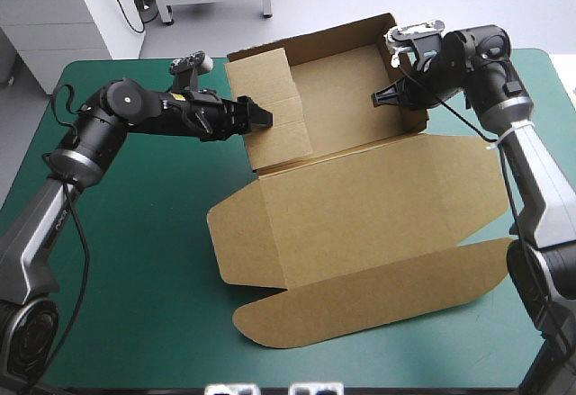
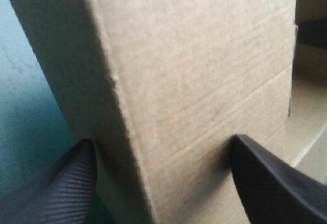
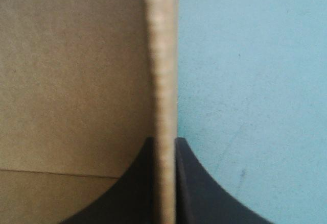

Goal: Fold the box

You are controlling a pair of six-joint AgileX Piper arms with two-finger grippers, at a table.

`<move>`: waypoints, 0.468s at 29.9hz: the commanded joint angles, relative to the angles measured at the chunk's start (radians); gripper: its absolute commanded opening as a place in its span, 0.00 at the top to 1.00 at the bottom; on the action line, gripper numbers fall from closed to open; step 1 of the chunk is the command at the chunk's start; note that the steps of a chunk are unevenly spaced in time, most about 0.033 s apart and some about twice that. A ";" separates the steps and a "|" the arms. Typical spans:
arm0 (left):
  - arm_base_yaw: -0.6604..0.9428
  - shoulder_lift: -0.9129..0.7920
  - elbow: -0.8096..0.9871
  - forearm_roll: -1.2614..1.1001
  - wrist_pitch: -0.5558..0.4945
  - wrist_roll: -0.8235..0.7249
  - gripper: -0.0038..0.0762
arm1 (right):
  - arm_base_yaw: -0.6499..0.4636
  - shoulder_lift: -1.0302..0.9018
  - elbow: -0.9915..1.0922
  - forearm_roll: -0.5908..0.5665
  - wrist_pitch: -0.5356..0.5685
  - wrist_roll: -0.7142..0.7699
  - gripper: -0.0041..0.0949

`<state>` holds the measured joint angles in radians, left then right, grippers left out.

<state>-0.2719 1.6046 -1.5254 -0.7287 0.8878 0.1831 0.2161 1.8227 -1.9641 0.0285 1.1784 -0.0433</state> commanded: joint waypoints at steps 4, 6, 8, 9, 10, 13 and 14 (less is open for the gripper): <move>-0.102 -0.048 -0.077 0.364 -0.059 -0.354 0.30 | -0.001 -0.056 -0.031 0.036 -0.063 0.009 0.97; -0.115 -0.048 -0.077 0.414 -0.051 -0.421 0.30 | -0.001 -0.056 -0.031 0.049 -0.070 0.009 0.97; -0.124 -0.048 -0.077 0.409 -0.051 -0.421 0.30 | 0.007 -0.056 -0.031 0.056 -0.078 0.007 0.97; -0.124 -0.048 -0.077 0.409 -0.051 -0.421 0.30 | 0.009 -0.056 -0.031 0.051 -0.080 0.007 0.97; -0.124 -0.048 -0.077 0.411 -0.051 -0.421 0.30 | 0.019 -0.056 -0.031 0.047 -0.084 0.005 0.97; -0.121 -0.048 -0.077 0.437 -0.051 -0.421 0.31 | 0.054 -0.058 -0.031 0.026 -0.094 0.005 0.97; -0.121 -0.048 -0.077 0.450 -0.051 -0.425 0.31 | 0.068 -0.060 -0.031 0.022 -0.100 0.005 0.97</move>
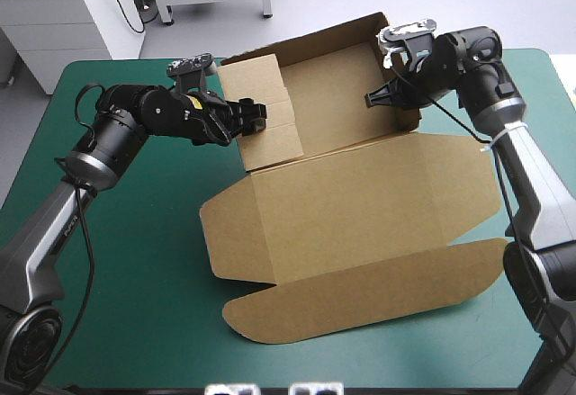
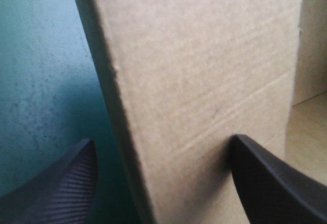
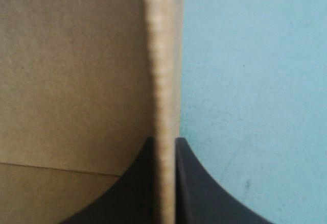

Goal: Fold the box

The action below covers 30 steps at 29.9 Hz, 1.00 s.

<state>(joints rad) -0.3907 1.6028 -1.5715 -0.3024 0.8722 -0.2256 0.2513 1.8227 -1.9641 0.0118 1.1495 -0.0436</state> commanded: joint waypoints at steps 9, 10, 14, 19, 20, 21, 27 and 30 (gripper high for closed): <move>-0.002 -0.033 -0.031 0.065 -0.041 -0.047 0.31 | 0.092 -0.066 -0.060 0.022 -0.104 0.035 0.97; -0.002 -0.033 -0.031 0.065 -0.041 -0.055 0.31 | 0.092 -0.066 -0.061 0.020 -0.102 0.044 0.97; -0.002 -0.033 -0.031 0.077 -0.043 -0.118 0.32 | 0.092 -0.073 -0.061 -0.001 -0.093 0.058 0.97; -0.002 -0.030 -0.031 0.204 -0.055 -0.229 0.76 | 0.092 -0.075 -0.061 -0.003 -0.091 0.060 0.97; -0.002 -0.030 -0.031 0.230 -0.065 -0.275 0.92 | 0.092 -0.075 -0.061 -0.003 -0.091 0.060 0.97; -0.002 -0.030 -0.031 0.248 -0.079 -0.311 0.95 | 0.092 -0.075 -0.061 -0.003 -0.091 0.062 0.97; -0.004 -0.024 -0.031 0.249 -0.120 -0.396 0.96 | 0.092 -0.075 -0.061 -0.036 -0.069 0.108 0.97; -0.004 -0.013 -0.031 0.302 -0.060 -0.364 0.96 | 0.092 -0.075 -0.061 -0.055 -0.057 0.115 0.97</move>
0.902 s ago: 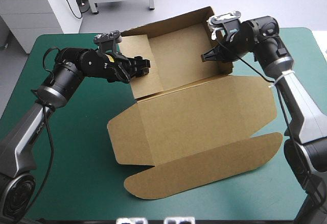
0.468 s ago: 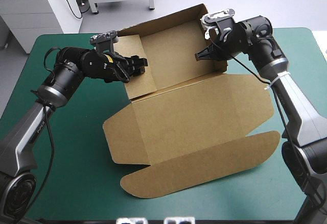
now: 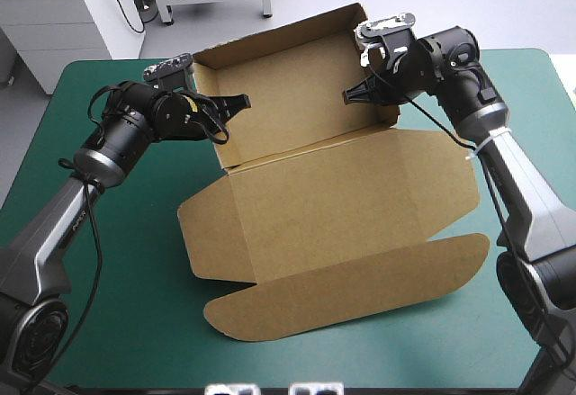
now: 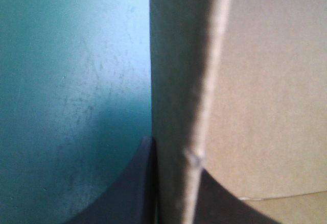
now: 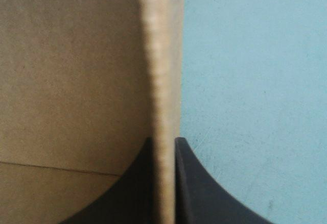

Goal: Fold the box

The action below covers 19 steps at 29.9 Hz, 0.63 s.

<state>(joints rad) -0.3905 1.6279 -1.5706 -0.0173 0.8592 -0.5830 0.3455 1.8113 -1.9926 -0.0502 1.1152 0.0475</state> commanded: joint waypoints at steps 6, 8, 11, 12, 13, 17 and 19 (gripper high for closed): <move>-0.005 0.005 -0.098 0.047 0.049 0.050 0.96 | -0.002 -0.064 -0.020 -0.030 0.017 0.103 0.97; -0.005 0.031 -0.138 0.037 0.107 0.090 0.96 | -0.002 -0.062 -0.003 -0.042 0.036 0.131 0.97; -0.005 0.084 -0.215 -0.004 0.211 0.167 0.96 | -0.002 -0.062 0.048 -0.049 0.063 0.158 0.97; -0.005 0.105 -0.238 -0.004 0.242 0.197 0.96 | -0.002 -0.062 0.071 -0.042 0.066 0.160 0.97; -0.005 0.121 -0.255 -0.002 0.270 0.212 0.96 | -0.002 -0.062 0.090 -0.036 0.066 0.160 0.97; -0.005 0.206 -0.298 0.007 0.408 0.237 0.96 | -0.002 -0.062 0.195 -0.005 0.011 0.162 0.97; -0.005 0.241 -0.295 -0.006 0.429 0.259 0.96 | -0.002 -0.057 0.246 0.013 -0.022 0.168 0.97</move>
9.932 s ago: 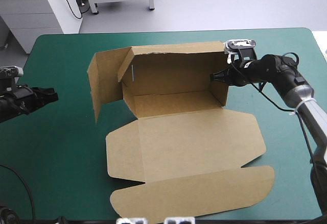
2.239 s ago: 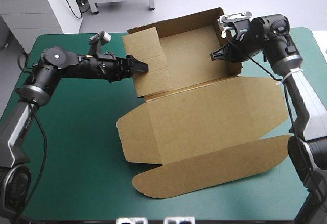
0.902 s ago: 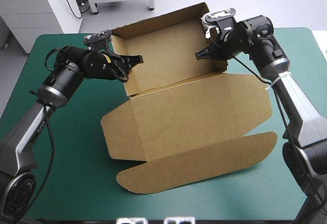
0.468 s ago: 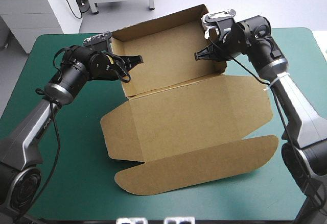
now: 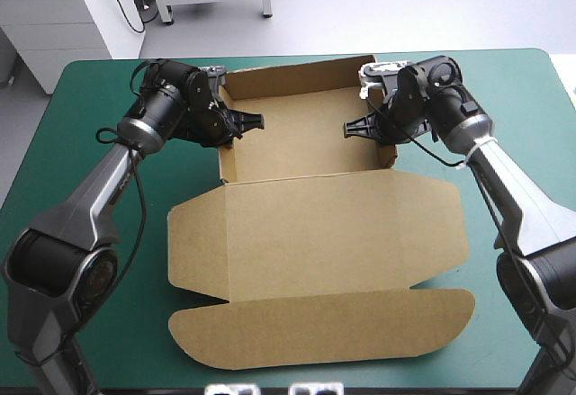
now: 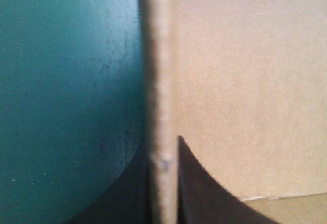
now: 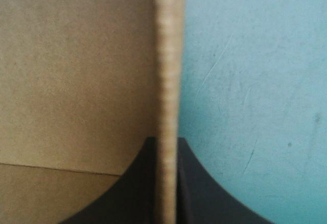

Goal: Fold the box

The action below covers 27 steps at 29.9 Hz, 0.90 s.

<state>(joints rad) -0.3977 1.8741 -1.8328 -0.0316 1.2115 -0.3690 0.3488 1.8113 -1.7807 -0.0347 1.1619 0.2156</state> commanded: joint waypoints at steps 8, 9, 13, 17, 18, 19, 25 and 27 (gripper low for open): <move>-0.016 0.078 -0.027 -0.013 0.075 0.053 0.96 | -0.006 0.043 0.106 0.088 -0.057 -0.033 0.97; -0.020 0.082 -0.027 -0.017 0.075 0.053 0.96 | -0.006 0.057 0.106 0.116 -0.057 -0.042 0.97; -0.024 0.096 -0.027 -0.026 0.075 0.053 0.96 | -0.006 0.099 0.106 0.153 -0.053 -0.052 0.97; -0.024 0.100 -0.027 -0.020 0.075 0.053 0.96 | -0.006 0.114 0.106 0.155 -0.048 -0.052 0.97; -0.024 0.100 -0.027 -0.020 0.075 0.054 0.96 | -0.006 0.114 0.106 0.150 -0.056 -0.052 0.97; -0.024 0.100 -0.027 -0.020 0.075 0.058 0.96 | -0.006 0.114 0.104 0.150 -0.060 -0.052 0.97; -0.024 0.100 -0.027 -0.020 0.075 0.115 0.96 | -0.006 0.114 0.102 0.150 -0.065 -0.054 0.97; -0.024 0.100 -0.027 -0.023 0.075 0.115 0.96 | -0.006 0.114 0.102 0.153 -0.049 -0.078 0.96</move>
<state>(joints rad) -0.4103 2.0289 -1.8316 -0.0303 1.2400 -0.2880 0.3360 1.9503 -1.6652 0.0683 1.1091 0.1875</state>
